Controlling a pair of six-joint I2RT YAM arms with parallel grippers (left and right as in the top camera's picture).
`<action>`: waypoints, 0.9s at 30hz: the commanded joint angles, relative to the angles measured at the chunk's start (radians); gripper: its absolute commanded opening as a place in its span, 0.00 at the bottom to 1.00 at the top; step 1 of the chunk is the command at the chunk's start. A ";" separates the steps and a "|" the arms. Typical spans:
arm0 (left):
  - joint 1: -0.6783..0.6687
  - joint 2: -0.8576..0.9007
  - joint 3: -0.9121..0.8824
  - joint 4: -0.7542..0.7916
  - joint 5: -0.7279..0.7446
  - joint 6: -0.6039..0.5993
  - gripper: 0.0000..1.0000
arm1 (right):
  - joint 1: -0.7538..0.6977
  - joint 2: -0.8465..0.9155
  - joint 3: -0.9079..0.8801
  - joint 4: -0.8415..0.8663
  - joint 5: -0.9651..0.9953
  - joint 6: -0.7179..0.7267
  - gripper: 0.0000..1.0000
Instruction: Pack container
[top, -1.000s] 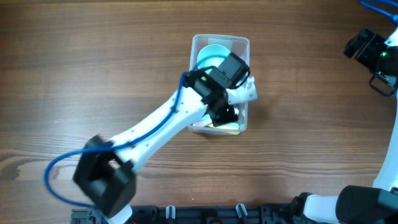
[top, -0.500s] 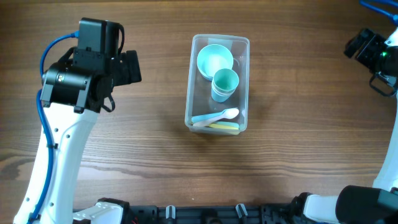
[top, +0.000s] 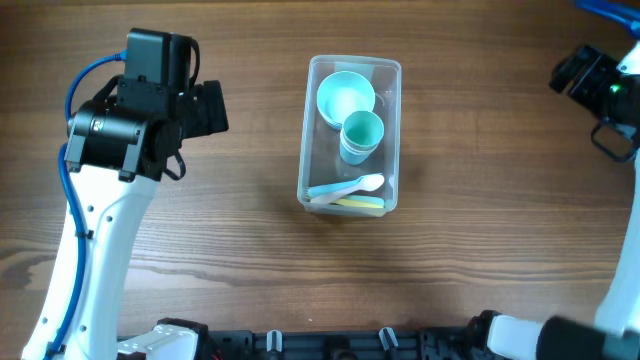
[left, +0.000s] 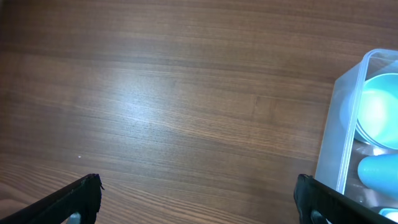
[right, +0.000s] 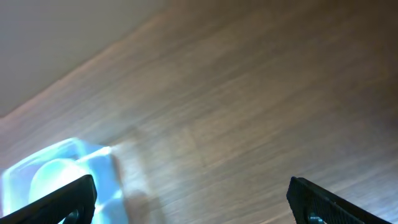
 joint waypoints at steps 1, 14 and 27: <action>0.005 0.001 0.008 0.003 0.012 -0.020 1.00 | 0.103 -0.126 0.002 -0.002 0.062 0.012 1.00; 0.005 0.001 0.008 0.003 0.012 -0.020 1.00 | 0.266 -0.706 -0.758 0.485 0.026 -0.249 1.00; 0.005 0.001 0.008 0.002 0.012 -0.020 1.00 | 0.265 -1.326 -1.416 0.562 -0.010 -0.220 1.00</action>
